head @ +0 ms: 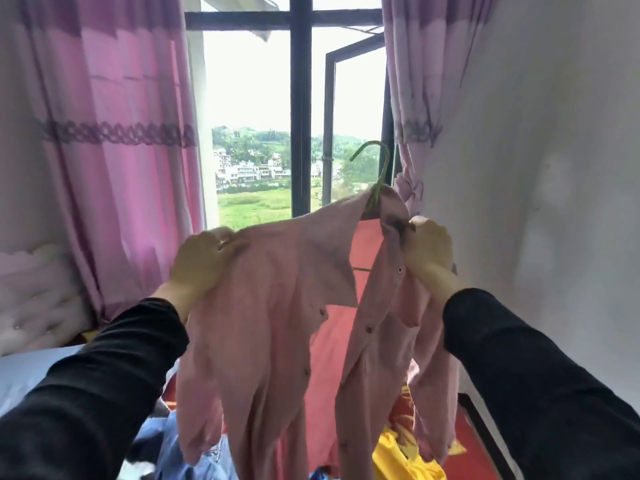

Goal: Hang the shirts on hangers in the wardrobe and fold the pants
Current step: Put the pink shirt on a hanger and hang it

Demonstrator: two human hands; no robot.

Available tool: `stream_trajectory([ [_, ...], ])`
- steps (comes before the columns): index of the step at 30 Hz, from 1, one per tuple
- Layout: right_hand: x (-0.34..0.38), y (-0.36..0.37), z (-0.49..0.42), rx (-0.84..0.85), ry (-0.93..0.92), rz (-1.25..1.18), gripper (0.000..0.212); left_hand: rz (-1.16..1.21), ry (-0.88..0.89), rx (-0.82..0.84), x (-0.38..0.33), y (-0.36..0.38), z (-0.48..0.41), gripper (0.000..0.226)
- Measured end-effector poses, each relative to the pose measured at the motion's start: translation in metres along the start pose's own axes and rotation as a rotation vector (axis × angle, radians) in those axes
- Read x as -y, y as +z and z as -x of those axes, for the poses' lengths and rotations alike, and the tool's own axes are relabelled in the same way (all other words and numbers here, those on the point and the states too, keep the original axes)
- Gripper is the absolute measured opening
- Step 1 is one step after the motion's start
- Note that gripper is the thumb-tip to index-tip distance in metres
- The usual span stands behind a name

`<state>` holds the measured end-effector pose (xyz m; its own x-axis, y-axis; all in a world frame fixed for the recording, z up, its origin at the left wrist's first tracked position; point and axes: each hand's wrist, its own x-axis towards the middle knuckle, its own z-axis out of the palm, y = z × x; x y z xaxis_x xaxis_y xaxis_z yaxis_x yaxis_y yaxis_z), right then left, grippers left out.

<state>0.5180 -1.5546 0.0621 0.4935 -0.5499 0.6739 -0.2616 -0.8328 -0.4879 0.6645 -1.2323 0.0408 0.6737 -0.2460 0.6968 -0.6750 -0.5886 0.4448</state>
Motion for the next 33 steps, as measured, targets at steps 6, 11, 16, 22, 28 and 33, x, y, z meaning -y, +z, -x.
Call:
stream_trajectory([
  [6,0.008,0.027,0.02,0.004,-0.02,-0.046,0.03,-0.028,-0.043,0.053,0.033,0.0,0.029,0.053],
  [11,0.035,0.04,0.03,0.057,-0.102,-0.026,0.024,-0.112,0.014,0.227,0.023,0.0,0.037,0.03],
  [16,0.053,0.059,0.052,0.161,-0.168,-0.005,0.027,-0.701,-0.043,0.173,0.018,-0.009,0.05,0.023],
  [22,0.088,0.06,0.086,0.269,-0.272,-0.067,0.034,-0.469,-0.385,0.169,0.033,-0.061,0.101,0.023],
  [28,0.166,0.04,0.127,0.29,-0.283,-0.321,0.028,-0.449,-0.506,-0.072,0.038,-0.152,0.17,0.054],
  [33,0.246,0.022,0.181,0.408,-0.317,-0.594,0.019,-0.516,-0.608,-0.148,0.033,-0.254,0.234,0.064],
])
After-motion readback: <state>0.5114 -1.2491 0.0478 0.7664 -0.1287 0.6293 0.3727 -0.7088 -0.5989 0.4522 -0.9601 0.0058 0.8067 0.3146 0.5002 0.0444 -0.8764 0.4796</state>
